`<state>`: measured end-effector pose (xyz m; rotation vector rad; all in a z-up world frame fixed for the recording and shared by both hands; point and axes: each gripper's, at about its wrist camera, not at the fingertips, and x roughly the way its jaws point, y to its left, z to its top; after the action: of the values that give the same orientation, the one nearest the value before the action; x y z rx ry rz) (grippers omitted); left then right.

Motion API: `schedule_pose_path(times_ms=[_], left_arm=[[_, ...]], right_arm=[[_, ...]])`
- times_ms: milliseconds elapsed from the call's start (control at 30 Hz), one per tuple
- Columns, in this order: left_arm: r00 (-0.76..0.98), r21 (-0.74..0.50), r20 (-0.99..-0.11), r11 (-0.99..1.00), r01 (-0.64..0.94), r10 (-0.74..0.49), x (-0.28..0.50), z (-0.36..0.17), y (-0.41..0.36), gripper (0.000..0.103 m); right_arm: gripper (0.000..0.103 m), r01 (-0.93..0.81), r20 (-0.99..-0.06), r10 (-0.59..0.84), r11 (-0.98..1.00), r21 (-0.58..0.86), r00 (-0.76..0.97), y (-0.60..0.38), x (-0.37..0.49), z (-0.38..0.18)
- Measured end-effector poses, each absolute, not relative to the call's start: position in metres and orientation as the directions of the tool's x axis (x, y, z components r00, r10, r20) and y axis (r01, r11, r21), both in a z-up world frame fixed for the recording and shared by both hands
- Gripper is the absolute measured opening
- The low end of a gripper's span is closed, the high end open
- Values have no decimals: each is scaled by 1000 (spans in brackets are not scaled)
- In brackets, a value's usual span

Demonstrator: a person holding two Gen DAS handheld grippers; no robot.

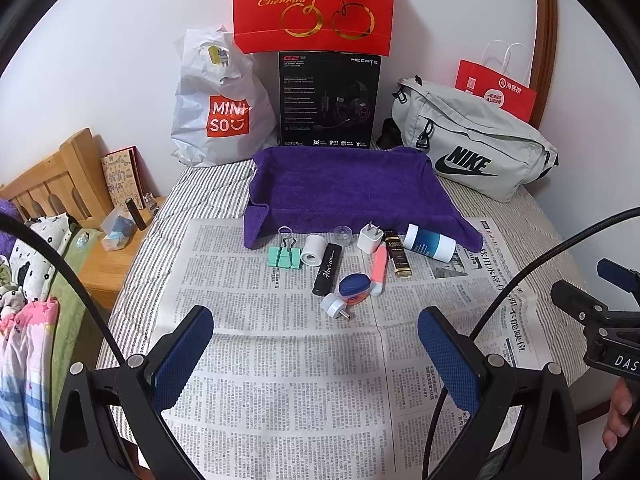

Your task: Organize rigid objects

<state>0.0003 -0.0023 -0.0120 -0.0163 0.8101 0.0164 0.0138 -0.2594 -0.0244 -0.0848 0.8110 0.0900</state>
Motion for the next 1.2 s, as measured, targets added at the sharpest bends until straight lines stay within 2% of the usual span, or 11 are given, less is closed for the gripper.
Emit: schedule_pose_path(times_ms=[1100, 1200], left_arm=[[682, 7, -731, 1000, -14, 14, 1, -12, -6, 103], [668, 35, -744, 999, 14, 17, 10, -9, -11, 103]], right_arm=[[103, -112, -732, 52, 993, -33, 679, -258, 15, -27], [103, -135, -732, 49, 989, -59, 680, -251, 22, -22]])
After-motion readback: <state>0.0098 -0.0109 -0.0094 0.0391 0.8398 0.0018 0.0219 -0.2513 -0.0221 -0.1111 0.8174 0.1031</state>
